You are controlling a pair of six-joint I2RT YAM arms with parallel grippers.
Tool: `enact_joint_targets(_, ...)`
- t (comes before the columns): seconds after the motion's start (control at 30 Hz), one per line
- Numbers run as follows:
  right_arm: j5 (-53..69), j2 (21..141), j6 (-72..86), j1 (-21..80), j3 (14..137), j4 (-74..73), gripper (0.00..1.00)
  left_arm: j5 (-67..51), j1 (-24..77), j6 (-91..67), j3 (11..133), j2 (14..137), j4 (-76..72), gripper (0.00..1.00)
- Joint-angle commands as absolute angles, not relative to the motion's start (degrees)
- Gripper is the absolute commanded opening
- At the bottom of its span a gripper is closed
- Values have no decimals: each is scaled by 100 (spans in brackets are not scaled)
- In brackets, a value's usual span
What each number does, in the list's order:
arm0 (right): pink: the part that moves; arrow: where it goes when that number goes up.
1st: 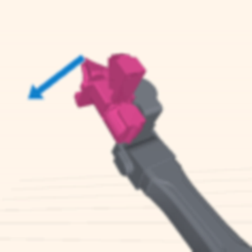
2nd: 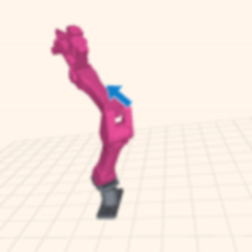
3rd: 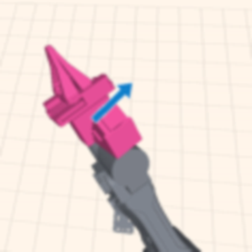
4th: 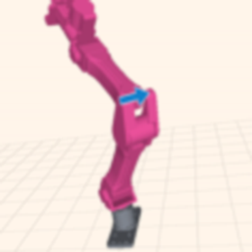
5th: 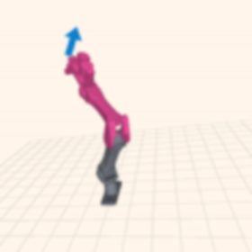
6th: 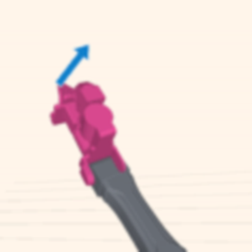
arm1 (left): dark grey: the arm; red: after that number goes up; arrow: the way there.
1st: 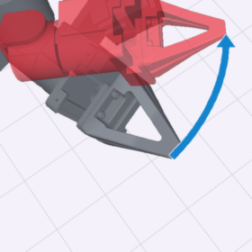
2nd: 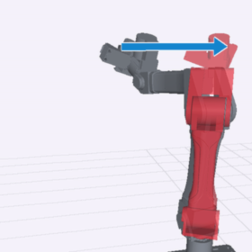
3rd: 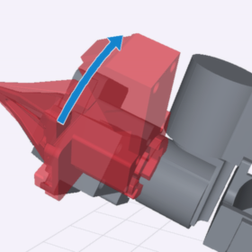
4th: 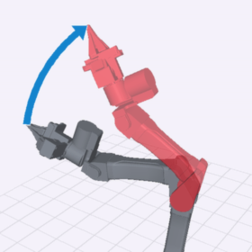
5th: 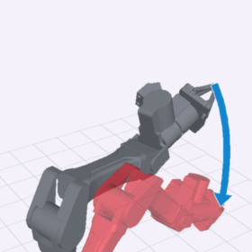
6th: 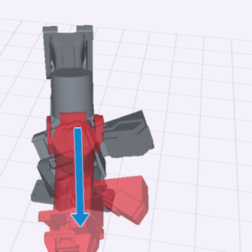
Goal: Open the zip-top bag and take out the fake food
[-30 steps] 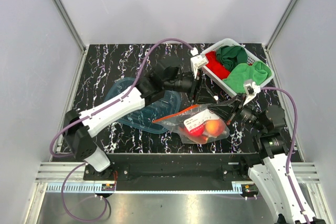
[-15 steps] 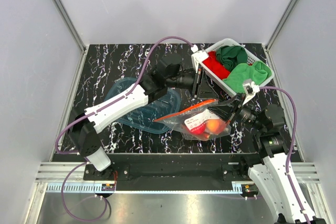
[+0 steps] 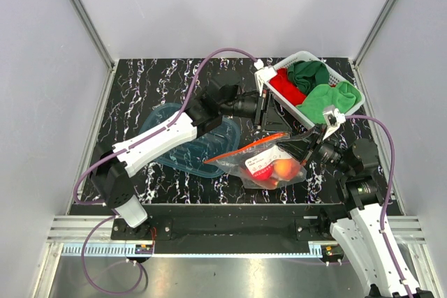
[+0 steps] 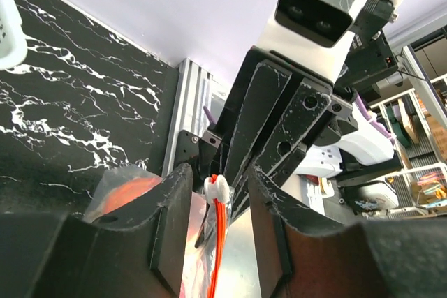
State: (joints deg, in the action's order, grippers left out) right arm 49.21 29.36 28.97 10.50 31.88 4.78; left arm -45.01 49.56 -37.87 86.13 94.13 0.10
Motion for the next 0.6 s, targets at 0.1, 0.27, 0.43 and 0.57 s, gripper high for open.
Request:
enact_joint_targets(0.1,5027,2865,2848,1081,3287,765,0,-4799,4904,-3744,8692,9290,132,29)
enact_joint_targets(0.27,5027,2848,2848,1081,3287,765,0,-4781,4878,-3718,8692,9229,185,4)
enact_joint_targets(0.43,5001,2874,2865,1081,3287,730,0,-4737,4816,-3674,8684,9123,246,0)
enact_joint_targets(0.57,5114,3093,2988,1081,3392,703,17,-4825,4825,-3665,8701,9123,237,0)
